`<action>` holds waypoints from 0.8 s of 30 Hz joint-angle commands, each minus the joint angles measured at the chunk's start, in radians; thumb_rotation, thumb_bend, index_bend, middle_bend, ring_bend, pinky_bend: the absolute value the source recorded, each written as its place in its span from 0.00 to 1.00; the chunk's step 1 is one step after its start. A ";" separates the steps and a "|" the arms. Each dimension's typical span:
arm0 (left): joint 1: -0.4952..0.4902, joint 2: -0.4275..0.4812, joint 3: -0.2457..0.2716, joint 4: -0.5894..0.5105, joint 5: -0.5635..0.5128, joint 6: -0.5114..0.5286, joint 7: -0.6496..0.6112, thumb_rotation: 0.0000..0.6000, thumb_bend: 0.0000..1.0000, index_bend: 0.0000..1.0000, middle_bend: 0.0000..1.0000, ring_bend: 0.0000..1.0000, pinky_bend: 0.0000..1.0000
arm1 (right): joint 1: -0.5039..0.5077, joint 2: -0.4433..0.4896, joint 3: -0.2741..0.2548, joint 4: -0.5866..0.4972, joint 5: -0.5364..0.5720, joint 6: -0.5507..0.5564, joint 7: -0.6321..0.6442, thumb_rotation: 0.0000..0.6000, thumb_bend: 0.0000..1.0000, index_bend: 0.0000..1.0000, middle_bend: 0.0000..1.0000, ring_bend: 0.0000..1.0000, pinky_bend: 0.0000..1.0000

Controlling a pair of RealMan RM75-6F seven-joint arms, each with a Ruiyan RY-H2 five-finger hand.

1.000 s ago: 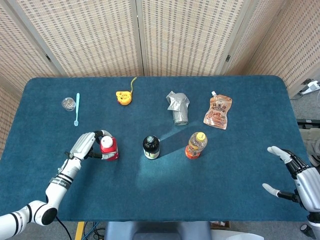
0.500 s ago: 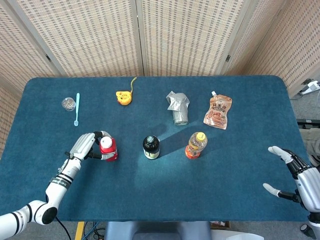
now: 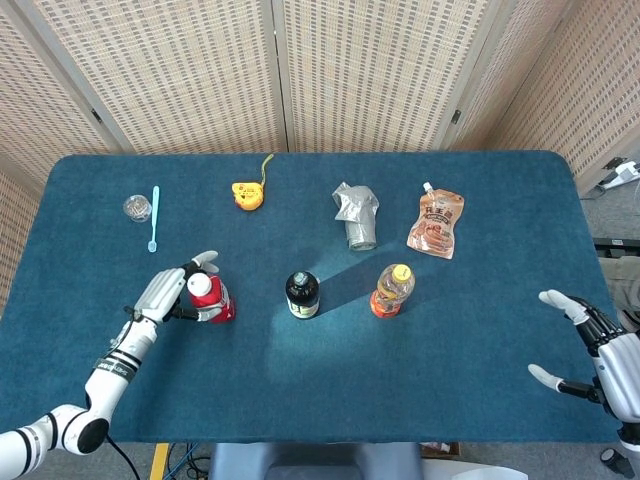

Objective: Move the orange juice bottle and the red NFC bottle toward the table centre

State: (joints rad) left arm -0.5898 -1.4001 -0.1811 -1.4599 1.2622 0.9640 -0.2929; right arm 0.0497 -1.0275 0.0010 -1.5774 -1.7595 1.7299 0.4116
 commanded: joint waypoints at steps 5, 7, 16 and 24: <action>0.031 0.054 0.016 -0.048 -0.006 0.021 0.025 1.00 0.13 0.08 0.14 0.21 0.44 | 0.002 -0.003 0.005 0.000 0.016 -0.015 -0.021 1.00 0.00 0.13 0.23 0.17 0.35; 0.046 0.073 0.025 -0.065 0.003 0.038 0.034 1.00 0.13 0.08 0.14 0.20 0.44 | 0.003 -0.002 0.005 -0.002 0.023 -0.024 -0.029 1.00 0.00 0.13 0.23 0.17 0.35; 0.164 0.162 0.090 -0.121 0.100 0.226 0.108 1.00 0.13 0.09 0.13 0.17 0.44 | 0.011 0.013 0.019 -0.032 0.125 -0.117 -0.110 1.00 0.00 0.15 0.24 0.17 0.35; 0.283 0.242 0.157 -0.156 0.261 0.436 0.104 1.00 0.13 0.13 0.13 0.17 0.43 | 0.018 0.026 0.035 -0.065 0.217 -0.191 -0.201 1.00 0.00 0.16 0.26 0.17 0.35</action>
State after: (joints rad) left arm -0.3489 -1.1872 -0.0495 -1.5999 1.4856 1.3422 -0.2008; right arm 0.0651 -1.0045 0.0312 -1.6345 -1.5567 1.5528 0.2288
